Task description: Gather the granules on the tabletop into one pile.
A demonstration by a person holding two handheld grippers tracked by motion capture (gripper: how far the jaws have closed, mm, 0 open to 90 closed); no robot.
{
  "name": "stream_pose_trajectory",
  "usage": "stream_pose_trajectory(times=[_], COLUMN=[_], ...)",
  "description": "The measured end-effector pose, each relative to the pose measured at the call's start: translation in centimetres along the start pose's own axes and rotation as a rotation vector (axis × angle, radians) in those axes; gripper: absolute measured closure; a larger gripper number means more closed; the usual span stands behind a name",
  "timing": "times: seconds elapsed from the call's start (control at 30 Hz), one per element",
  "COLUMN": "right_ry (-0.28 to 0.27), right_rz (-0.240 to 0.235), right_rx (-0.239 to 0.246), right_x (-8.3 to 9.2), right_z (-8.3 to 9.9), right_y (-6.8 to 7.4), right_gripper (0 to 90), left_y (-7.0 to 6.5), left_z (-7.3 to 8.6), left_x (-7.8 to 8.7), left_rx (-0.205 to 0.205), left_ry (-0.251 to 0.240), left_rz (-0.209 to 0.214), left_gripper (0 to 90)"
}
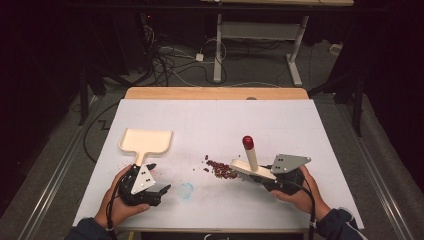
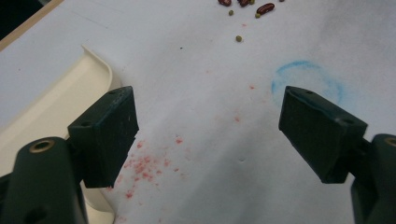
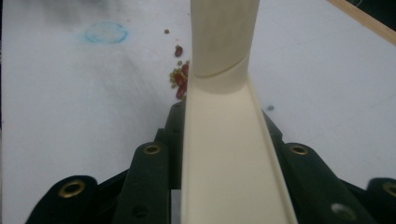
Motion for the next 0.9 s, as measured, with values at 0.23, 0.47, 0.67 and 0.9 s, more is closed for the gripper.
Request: stream_pose_trajectory(times=[0.23,0.47,0.67,0.9], right_ry=[-0.114,-0.108,-0.103,-0.090], right_rz=[0.076,0.345,0.492,0.467], right_rx=[-0.048,-0.091,-0.092,-0.079], right_x=[1.7,1.6,-2.1,-5.4], right_z=[-2.0,-0.2,1.8,1.1], right_y=[-1.5,-5.6,-7.2,-5.0], right_gripper=[67.4,67.3,67.4,66.7], left_y=[0.0,-0.1,-0.2,-0.2], left_z=[0.0,-0.1,-0.2,-0.1], left_x=[-0.2,-0.4,-0.5,-0.5], left_rx=[0.001,-0.002,-0.004,-0.006], left_ry=[0.004,0.006,0.006,0.007], left_rz=[0.002,0.006,0.009,0.013], left_gripper=[18.8,18.8,18.8,18.8])
Point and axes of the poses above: each handheld gripper's, and its own axes: x roughly backward along the jaws, z roughly out of its underside, y roughly to its left, the point moved 10 cm from there along -x, roughly forward along the jaws, and after that the axes turned 13 degrees about -y, right-handed, at the moved point
